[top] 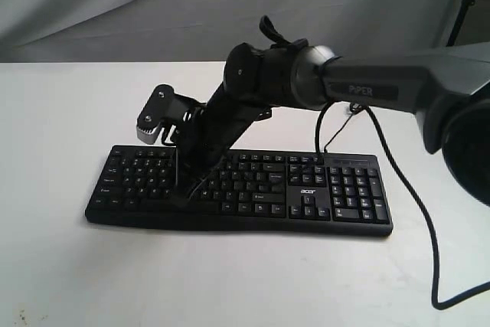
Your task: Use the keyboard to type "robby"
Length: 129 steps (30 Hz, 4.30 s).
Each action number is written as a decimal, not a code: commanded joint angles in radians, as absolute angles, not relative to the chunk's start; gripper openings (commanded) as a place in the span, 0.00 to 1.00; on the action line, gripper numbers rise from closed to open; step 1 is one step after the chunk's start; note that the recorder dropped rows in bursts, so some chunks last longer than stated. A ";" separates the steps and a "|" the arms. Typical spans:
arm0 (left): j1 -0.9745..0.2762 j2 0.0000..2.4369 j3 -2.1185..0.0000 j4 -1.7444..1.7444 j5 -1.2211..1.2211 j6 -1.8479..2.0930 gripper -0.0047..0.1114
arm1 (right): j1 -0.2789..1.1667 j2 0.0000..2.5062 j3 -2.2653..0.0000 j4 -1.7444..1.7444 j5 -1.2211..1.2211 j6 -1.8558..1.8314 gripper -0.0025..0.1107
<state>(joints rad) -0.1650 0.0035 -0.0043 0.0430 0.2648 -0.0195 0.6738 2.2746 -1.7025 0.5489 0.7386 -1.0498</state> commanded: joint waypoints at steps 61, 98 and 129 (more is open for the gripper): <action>-0.171 0.000 0.000 0.048 0.259 -0.022 0.04 | 0.626 2.295 -1.701 0.537 0.614 -1.046 0.02; -0.171 0.000 0.000 0.048 0.259 -0.022 0.04 | 0.626 2.341 -1.764 0.534 0.714 -1.048 0.02; -0.171 0.000 0.000 0.048 0.259 -0.022 0.04 | 0.626 2.238 -1.770 0.549 0.714 -1.061 0.02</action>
<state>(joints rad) -0.1650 0.0035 -0.0043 0.0430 0.2648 -0.0195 0.6282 2.2903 -1.7643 0.5451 0.7008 -1.0549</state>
